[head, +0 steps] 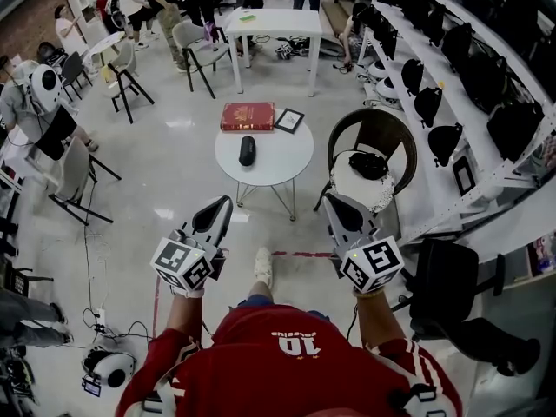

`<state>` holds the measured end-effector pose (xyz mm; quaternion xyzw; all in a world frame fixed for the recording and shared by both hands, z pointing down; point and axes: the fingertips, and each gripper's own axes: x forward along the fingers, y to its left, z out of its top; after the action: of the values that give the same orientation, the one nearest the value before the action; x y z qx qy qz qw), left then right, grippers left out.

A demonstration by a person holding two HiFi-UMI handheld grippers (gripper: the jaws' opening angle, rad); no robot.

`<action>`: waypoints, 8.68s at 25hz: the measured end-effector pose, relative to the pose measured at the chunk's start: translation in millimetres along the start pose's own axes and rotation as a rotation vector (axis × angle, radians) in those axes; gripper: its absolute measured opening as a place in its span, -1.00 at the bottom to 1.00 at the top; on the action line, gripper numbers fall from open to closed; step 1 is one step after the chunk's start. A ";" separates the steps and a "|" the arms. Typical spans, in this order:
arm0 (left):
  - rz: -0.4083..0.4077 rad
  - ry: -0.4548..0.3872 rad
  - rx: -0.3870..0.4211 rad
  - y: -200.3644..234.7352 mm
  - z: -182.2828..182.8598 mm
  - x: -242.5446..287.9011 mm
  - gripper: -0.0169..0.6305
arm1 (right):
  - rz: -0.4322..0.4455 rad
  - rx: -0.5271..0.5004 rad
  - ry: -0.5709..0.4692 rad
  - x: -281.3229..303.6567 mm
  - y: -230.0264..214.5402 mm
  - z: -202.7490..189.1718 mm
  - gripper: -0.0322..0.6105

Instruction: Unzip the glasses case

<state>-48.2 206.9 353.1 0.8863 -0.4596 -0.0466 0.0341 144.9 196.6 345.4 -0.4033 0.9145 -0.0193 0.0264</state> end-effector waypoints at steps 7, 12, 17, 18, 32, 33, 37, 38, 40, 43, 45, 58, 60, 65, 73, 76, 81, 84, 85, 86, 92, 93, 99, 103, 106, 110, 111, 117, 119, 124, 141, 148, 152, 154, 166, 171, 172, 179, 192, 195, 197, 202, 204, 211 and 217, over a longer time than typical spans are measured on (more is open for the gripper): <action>-0.007 0.006 -0.018 34.5 -0.5 36.3 -0.94 | -0.036 0.003 0.016 35.2 -29.9 -1.4 -0.85; -0.020 0.019 -0.020 67.6 -0.4 77.2 -0.94 | -0.057 0.002 0.015 73.5 -61.5 2.9 -0.85; -0.032 0.024 -0.013 110.4 7.8 119.7 -0.94 | -0.074 0.006 0.004 121.7 -91.1 9.3 -0.85; -0.033 0.024 -0.012 119.7 9.9 128.2 -0.94 | -0.076 0.007 0.002 132.2 -96.8 10.2 -0.85; -0.063 0.057 -0.020 235.8 21.1 215.0 -0.94 | -0.130 0.030 0.012 254.4 -147.9 12.4 -0.85; -0.064 0.059 -0.023 242.0 21.6 218.9 -0.94 | -0.135 0.028 0.013 260.9 -149.5 12.2 -0.85; -0.077 0.063 -0.043 264.1 20.3 233.4 -0.94 | -0.158 0.016 0.021 282.1 -153.6 11.8 -0.85; -0.088 0.062 -0.046 268.6 17.6 236.3 -0.94 | -0.165 0.013 0.025 285.7 -154.3 11.0 -0.85; -0.110 0.062 -0.052 276.6 11.4 241.7 -0.94 | -0.179 0.006 0.030 291.3 -156.2 8.6 -0.85; -0.109 0.071 -0.074 284.3 8.8 249.3 -0.94 | -0.192 0.006 0.038 297.0 -157.1 5.6 -0.85; -0.122 0.069 -0.077 287.4 5.1 250.2 -0.94 | -0.197 0.006 0.048 298.7 -156.3 2.5 -0.85; -0.123 0.062 -0.056 302.4 2.9 258.5 -0.94 | -0.161 0.019 0.051 321.7 -160.1 -9.5 -0.85; -0.129 0.065 -0.044 301.6 5.2 260.4 -0.90 | -0.149 0.017 0.054 326.0 -158.4 -9.8 -0.85; -0.124 0.098 -0.052 302.4 2.3 272.9 -0.46 | -0.131 0.010 0.057 333.4 -159.9 -9.3 -0.85; -0.154 0.194 -0.074 313.5 -47.2 299.5 -0.24 | -0.130 0.027 0.056 345.0 -175.1 -20.6 -0.85; -0.135 0.253 -0.084 325.6 -80.8 312.0 -0.22 | -0.128 0.034 0.071 350.8 -181.8 -28.6 -0.85; -0.099 0.367 -0.125 340.7 -142.7 323.9 -0.20 | -0.122 0.058 0.098 356.3 -189.7 -42.0 -0.85; -0.086 0.421 -0.141 347.2 -174.6 333.7 -0.18 | -0.123 0.066 0.108 360.4 -198.2 -47.2 -0.85; -0.085 0.437 -0.146 348.6 -184.3 336.3 -0.18 | -0.123 0.068 0.112 361.7 -200.7 -49.3 -0.85; -0.083 0.452 -0.152 350.1 -193.7 338.7 -0.18 | -0.122 0.070 0.118 363.1 -203.3 -51.6 -0.85; -0.034 0.556 -0.200 368.0 -256.8 347.6 -0.15 | -0.113 0.082 0.143 371.1 -220.0 -64.2 -0.85; -0.023 0.573 -0.210 371.4 -267.1 348.2 -0.14 | -0.110 0.083 0.146 372.5 -222.8 -65.9 -0.85; 0.030 0.681 -0.280 387.8 -328.7 349.7 -0.03 | -0.085 0.090 0.165 384.0 -239.7 -78.7 -0.85; 0.069 0.744 -0.320 397.3 -370.3 348.0 0.10 | -0.076 0.098 0.177 389.1 -248.2 -87.6 -0.85; 0.105 0.782 -0.344 404.0 -394.6 347.9 0.13 | -0.075 0.105 0.189 389.1 -254.6 -94.2 -0.85; 0.136 0.834 -0.352 409.9 -421.1 348.6 0.17 | -0.078 0.113 0.203 386.3 -264.2 -101.7 -0.85; 0.143 0.845 -0.354 412.0 -426.9 348.7 0.18 | -0.080 0.115 0.205 385.6 -266.9 -103.3 -0.85; 0.150 0.895 -0.375 412.6 -450.3 357.1 0.27 | -0.092 0.134 0.224 379.9 -283.2 -112.1 -0.85; 0.146 0.920 -0.371 405.5 -455.3 363.0 0.27 | -0.092 0.141 0.231 378.7 -286.4 -114.8 -0.85; 0.143 0.988 -0.349 384.2 -466.6 373.5 0.27 | -0.093 0.152 0.243 374.9 -292.4 -115.3 -0.85; 0.136 1.022 -0.399 386.3 -451.4 370.7 -0.06 | -0.114 0.186 0.255 369.9 -295.9 -112.3 -0.85; 0.121 0.870 -0.422 391.7 -403.9 381.0 -0.07 | -0.098 0.163 0.234 371.6 -279.8 -99.0 -0.85; 0.103 0.793 -0.480 389.1 -375.0 379.4 -0.09 | -0.086 0.144 0.224 371.6 -265.9 -91.0 -0.85; 0.090 0.761 -0.479 387.1 -357.6 377.5 -0.09 | -0.079 0.126 0.224 372.5 -259.9 -87.8 -0.85; 0.087 0.482 -0.303 384.8 -205.8 336.7 -0.09 | -0.035 0.073 0.162 369.4 -201.9 -57.0 -0.85; 0.042 0.334 -0.333 373.8 -140.6 316.6 -0.09 | -0.030 0.061 0.111 364.2 -179.3 -43.0 -0.85; 0.025 0.305 -0.339 370.3 -126.5 313.2 -0.09 | -0.031 0.057 0.100 363.5 -175.8 -38.9 -0.85; -0.094 0.089 -0.368 343.8 -22.7 294.3 -0.09 | -0.037 0.020 0.015 362.0 -159.7 -7.1 -0.85; -0.224 -0.136 -0.447 307.1 87.2 271.1 -0.09 | -0.041 -0.081 -0.112 354.7 -134.7 43.0 -0.85; -0.238 -0.145 -0.462 304.5 91.7 269.1 -0.09 | -0.023 -0.105 -0.100 355.6 -124.5 40.6 -0.79; -0.242 -0.156 -0.472 304.1 94.6 268.4 -0.09 | -0.003 -0.117 -0.092 357.3 -116.5 38.6 -0.67; -0.254 -0.166 -0.475 297.8 103.1 272.8 -0.09 | 0.064 -0.146 -0.052 365.8 -91.0 27.8 -0.67; -0.260 -0.171 -0.473 294.2 107.2 274.6 -0.10 | 0.094 -0.157 -0.033 370.9 -78.2 21.2 -0.67; -0.304 -0.183 -0.467 277.6 117.0 277.2 -0.10 | 0.164 -0.241 0.002 384.9 -44.8 4.4 -0.67; -0.321 -0.177 -0.464 263.3 118.4 283.2 -0.10 | 0.142 -0.270 0.004 389.0 -45.3 2.2 -0.67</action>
<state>-113.0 -178.3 248.2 0.9086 -0.2918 -0.2323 0.1879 -83.5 -121.4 333.1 -0.3374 0.9351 0.1048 -0.0282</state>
